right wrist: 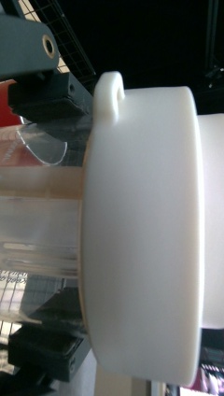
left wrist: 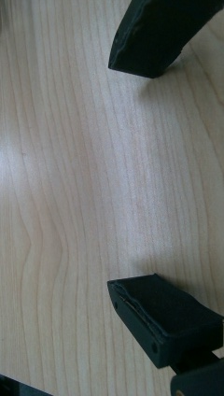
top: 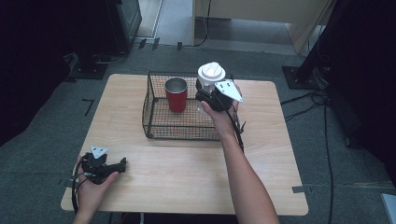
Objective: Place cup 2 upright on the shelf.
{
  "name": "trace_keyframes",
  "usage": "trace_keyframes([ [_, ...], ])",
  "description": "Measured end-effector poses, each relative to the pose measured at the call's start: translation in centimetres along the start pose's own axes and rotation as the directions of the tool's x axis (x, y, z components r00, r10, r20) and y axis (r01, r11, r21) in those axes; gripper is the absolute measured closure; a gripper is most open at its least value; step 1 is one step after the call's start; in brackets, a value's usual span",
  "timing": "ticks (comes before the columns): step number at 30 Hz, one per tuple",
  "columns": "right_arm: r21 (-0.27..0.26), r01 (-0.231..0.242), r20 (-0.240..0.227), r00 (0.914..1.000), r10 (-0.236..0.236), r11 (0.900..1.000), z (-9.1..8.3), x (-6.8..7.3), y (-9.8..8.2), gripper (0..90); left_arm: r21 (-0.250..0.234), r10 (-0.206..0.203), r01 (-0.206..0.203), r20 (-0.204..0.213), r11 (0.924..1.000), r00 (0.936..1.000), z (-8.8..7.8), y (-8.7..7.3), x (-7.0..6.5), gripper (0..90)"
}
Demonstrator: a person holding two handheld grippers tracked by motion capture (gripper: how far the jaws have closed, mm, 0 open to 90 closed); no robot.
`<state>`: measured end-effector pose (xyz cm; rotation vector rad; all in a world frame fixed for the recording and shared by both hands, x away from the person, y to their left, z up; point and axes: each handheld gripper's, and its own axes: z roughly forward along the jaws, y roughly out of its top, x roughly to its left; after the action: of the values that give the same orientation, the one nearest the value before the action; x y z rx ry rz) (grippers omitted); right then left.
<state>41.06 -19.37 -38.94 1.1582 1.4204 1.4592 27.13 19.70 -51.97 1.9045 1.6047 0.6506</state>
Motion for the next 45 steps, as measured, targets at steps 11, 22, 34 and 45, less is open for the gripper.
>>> trace_keyframes([
  [11,0.064,0.022,-0.007,0.9997,-0.022,0.998,2.2,-0.1,-0.9,16.5,0.000,0.001,-0.001,0.000,1.0000,1.0000,0.0,0.0,0.0,0.0],
  [22,0.114,0.005,0.015,0.9999,-0.007,0.993,3.8,-1.0,-2.3,16.5,0.000,0.001,-0.001,0.000,1.0000,1.0000,0.0,0.0,0.0,0.1],
  [34,0.223,0.016,-0.005,0.9999,-0.015,0.975,5.0,-1.1,-3.1,16.5,0.000,0.001,-0.001,0.000,1.0000,1.0000,0.0,0.0,0.0,0.1],
  [45,0.300,-0.004,-0.028,0.9995,0.013,0.954,5.7,-1.4,-3.4,16.3,-0.001,-0.001,0.001,0.000,1.0000,1.0000,0.0,0.0,0.0,0.1],
])
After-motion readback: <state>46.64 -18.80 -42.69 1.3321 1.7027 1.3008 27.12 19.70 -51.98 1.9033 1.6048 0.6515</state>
